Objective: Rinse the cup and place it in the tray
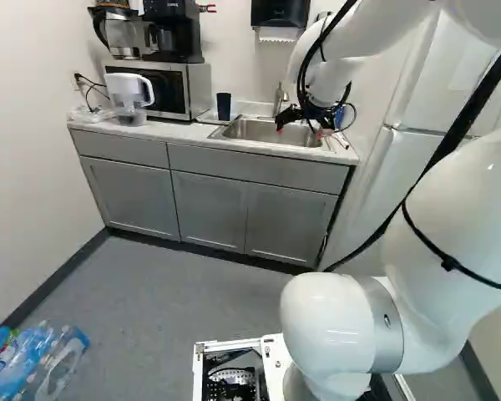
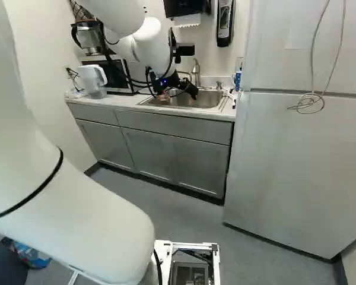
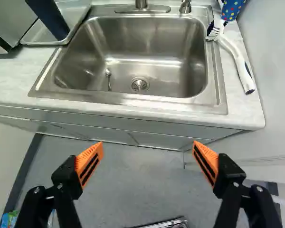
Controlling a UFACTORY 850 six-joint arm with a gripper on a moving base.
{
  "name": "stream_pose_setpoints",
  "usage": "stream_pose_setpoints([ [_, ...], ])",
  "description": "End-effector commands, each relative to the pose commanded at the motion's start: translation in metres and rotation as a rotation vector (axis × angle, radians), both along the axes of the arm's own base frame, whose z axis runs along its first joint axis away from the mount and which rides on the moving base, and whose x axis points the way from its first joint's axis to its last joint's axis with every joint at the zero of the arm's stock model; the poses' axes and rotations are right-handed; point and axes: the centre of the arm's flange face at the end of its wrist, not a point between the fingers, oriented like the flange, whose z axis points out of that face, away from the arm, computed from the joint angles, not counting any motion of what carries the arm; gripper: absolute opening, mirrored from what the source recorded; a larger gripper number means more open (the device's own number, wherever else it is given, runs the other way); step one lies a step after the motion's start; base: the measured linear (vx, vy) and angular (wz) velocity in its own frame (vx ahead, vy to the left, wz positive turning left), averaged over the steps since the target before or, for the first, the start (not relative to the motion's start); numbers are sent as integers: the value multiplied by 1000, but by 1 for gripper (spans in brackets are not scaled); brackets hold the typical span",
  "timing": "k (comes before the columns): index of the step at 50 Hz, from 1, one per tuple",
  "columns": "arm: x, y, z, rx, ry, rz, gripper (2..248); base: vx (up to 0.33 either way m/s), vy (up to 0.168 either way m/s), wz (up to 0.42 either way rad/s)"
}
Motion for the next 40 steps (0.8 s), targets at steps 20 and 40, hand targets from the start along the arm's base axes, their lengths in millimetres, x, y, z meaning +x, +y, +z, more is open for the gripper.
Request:
stream_pose_setpoints([
  [20, -9, 9, -31, -17, -52, 15, 247, 0, 0, 0],
  [40, -26, 22, -72, -37, -123, 38, 247, 0, 0, 0],
])
